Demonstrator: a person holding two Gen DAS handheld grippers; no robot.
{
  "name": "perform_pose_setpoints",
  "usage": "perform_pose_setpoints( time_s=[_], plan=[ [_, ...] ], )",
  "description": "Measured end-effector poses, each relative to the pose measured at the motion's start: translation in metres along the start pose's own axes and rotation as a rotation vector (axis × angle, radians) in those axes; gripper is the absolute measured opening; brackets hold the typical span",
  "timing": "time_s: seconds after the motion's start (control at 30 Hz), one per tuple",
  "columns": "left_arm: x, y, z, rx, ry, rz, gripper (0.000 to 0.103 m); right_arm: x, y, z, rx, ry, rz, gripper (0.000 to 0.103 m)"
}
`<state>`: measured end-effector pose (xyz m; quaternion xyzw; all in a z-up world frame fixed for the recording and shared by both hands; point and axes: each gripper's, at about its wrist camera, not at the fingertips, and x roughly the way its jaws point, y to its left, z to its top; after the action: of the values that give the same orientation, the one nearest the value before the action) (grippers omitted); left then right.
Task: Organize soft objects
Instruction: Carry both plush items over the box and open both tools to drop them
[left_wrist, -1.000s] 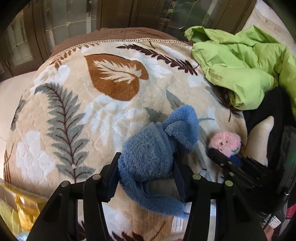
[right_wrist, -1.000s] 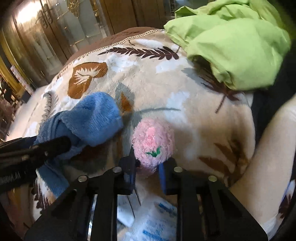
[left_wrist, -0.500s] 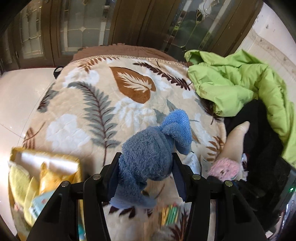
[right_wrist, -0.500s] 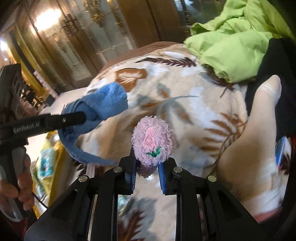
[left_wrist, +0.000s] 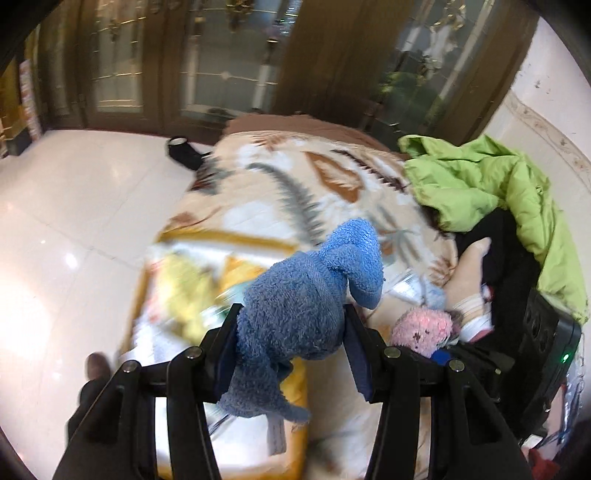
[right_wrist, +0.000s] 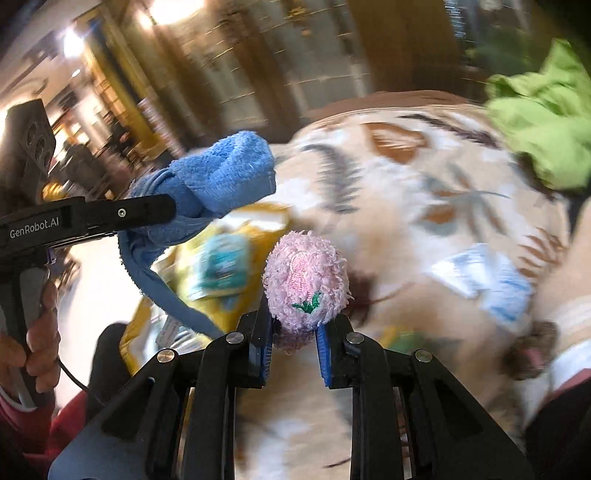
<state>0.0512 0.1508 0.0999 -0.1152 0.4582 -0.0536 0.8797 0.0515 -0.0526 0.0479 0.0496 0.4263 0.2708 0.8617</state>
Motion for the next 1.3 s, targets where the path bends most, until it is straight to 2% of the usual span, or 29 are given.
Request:
perform_pose_setpoints(
  time_s=[0.13,0.3,0.43,0.6,0.7,0.83,0.9,1.0,1.3],
  plan=[
    [-0.012,0.035,-0.026,-0.048,0.026,0.056,0.052,0.019,0.045,-0.006,-0.068,0.044,0.072,0.019],
    [0.002,0.066,-0.053,-0.122,0.074,0.071,0.052,0.057,0.09,-0.019,-0.155,0.134,0.12,0.019],
    [0.018,0.077,-0.063,-0.162,0.084,0.078,0.052,0.095,0.103,-0.031,-0.186,0.214,0.1,0.019],
    [0.035,0.081,-0.071,-0.181,0.103,0.077,0.054,0.125,0.1,-0.038,-0.189,0.28,0.079,0.023],
    [0.04,0.084,-0.073,-0.193,0.103,0.078,0.059,0.126,0.104,-0.039,-0.213,0.281,0.09,0.029],
    [0.034,0.086,-0.072,-0.203,0.082,0.081,0.064,0.119,0.109,-0.039,-0.258,0.277,0.077,0.03],
    [0.027,0.085,-0.069,-0.187,0.055,0.107,0.072,0.11,0.106,-0.041,-0.242,0.273,0.088,0.03],
    [0.018,0.085,-0.066,-0.183,0.024,0.117,0.072,0.103,0.101,-0.042,-0.222,0.262,0.083,0.03],
    [0.011,0.07,-0.061,-0.138,0.002,0.138,0.072,0.078,0.097,-0.033,-0.176,0.211,0.093,0.03]
  ],
)
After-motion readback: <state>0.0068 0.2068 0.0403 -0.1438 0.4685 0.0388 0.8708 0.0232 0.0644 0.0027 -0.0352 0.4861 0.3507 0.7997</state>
